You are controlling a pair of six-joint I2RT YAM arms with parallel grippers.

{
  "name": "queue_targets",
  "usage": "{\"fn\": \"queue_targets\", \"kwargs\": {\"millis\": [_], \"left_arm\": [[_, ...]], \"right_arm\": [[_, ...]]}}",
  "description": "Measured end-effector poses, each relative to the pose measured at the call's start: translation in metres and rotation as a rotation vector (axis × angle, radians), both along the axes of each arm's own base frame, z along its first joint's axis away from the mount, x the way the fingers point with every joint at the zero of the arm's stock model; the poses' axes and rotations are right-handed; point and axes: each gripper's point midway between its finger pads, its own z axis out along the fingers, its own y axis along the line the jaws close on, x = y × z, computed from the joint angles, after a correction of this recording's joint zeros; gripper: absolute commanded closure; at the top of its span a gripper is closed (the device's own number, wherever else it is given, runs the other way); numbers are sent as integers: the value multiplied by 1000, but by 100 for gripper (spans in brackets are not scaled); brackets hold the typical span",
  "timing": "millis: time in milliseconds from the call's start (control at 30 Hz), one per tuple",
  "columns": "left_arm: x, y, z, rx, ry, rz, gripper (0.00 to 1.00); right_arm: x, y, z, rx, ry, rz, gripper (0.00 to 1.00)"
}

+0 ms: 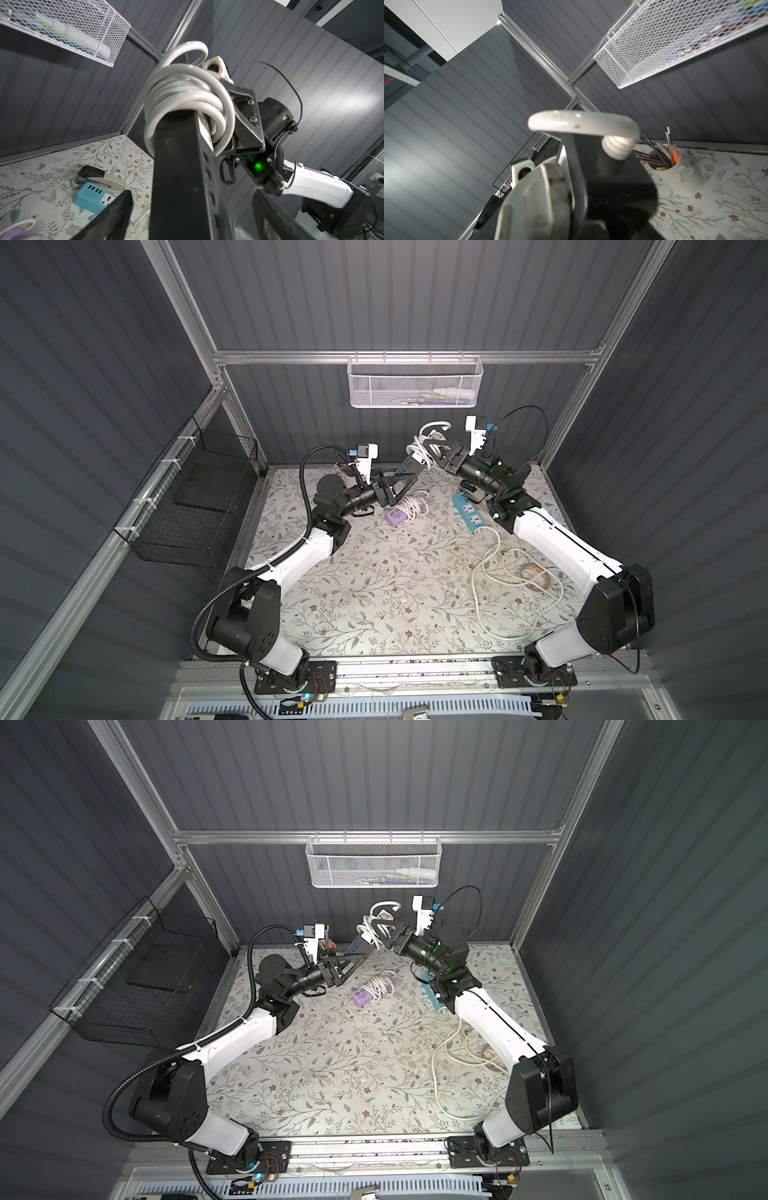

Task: Unwrap the cord wrapped around the power strip
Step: Pick up the power strip from the center of the board.

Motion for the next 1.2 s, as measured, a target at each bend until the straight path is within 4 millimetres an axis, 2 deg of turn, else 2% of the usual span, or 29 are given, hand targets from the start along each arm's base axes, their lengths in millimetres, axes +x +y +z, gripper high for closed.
{"fn": "queue_targets", "kwargs": {"millis": [200, 300, 333, 367, 500, 667, 800, 967, 1200], "left_arm": [[-3, 1, 9, -35, -5, -11, 43], [-2, 2, 9, -44, 19, -13, 73], [-1, 2, 8, -51, 54, -17, 92], [-1, 3, 8, -60, 75, -23, 100], [-2, 3, 12, -63, 75, -27, 100], [1, 1, 6, -24, 65, -12, 100], [7, -1, -4, 43, 61, 23, 100], [17, -2, -18, 144, 76, 71, 100], [32, 3, -16, 289, 37, 169, 100]], "right_arm": [[-6, 8, 3, 6, -13, 20, 56], [-7, 8, 5, 7, -28, 22, 56], [-9, 9, 8, 1, -60, 28, 56], [-11, 9, 10, -3, -80, 35, 55], [-12, 10, 12, 1, -90, 39, 47], [-7, 9, 7, -4, -72, 25, 20], [-1, 3, -1, -12, -44, -3, 3], [-2, -11, -24, -52, 7, -28, 1], [-18, -26, -51, -163, 30, -73, 1]]}}
